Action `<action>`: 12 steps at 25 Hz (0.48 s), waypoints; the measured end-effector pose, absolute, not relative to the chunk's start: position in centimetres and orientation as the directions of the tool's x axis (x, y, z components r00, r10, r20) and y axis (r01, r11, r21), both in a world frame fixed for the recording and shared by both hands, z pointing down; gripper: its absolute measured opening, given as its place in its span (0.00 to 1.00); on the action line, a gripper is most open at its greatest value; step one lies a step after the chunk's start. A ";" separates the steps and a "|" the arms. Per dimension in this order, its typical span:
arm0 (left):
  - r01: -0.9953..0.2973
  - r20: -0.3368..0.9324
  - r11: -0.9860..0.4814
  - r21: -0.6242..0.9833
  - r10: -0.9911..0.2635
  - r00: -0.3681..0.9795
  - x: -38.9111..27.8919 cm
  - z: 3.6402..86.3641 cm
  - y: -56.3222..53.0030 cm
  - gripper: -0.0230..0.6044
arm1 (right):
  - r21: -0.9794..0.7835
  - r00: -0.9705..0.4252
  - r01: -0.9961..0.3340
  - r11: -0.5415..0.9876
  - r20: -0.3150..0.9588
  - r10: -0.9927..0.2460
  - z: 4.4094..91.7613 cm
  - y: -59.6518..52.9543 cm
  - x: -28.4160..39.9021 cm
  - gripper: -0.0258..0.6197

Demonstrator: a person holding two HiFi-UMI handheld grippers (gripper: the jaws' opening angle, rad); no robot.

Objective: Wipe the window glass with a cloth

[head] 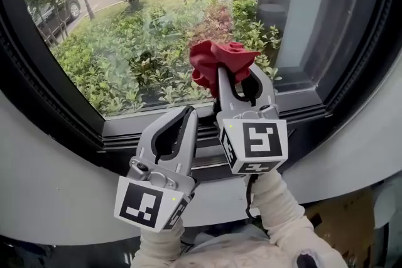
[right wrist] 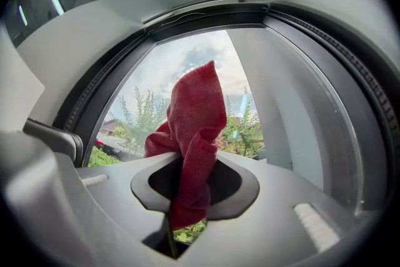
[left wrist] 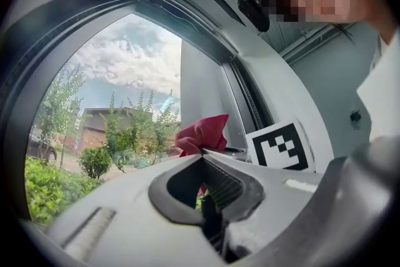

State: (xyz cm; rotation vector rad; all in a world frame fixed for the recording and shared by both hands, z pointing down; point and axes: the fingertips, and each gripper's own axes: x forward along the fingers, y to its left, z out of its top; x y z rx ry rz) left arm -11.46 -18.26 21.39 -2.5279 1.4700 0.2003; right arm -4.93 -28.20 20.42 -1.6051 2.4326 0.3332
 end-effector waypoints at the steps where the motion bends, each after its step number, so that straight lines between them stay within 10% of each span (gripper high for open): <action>1: -0.868 -0.221 -0.483 -0.115 -0.840 0.496 -10.8 21.4 -18.4 0.04 | 0.069 -0.381 -0.923 0.378 -0.296 -0.876 20.4 -28.4 -4.1 0.21; 12: -0.837 -0.207 -0.529 -0.143 -0.811 0.548 -2.2 21.3 -20.8 0.04 | 0.130 -0.305 -0.952 0.277 -0.335 -0.892 19.9 -30.2 6.3 0.21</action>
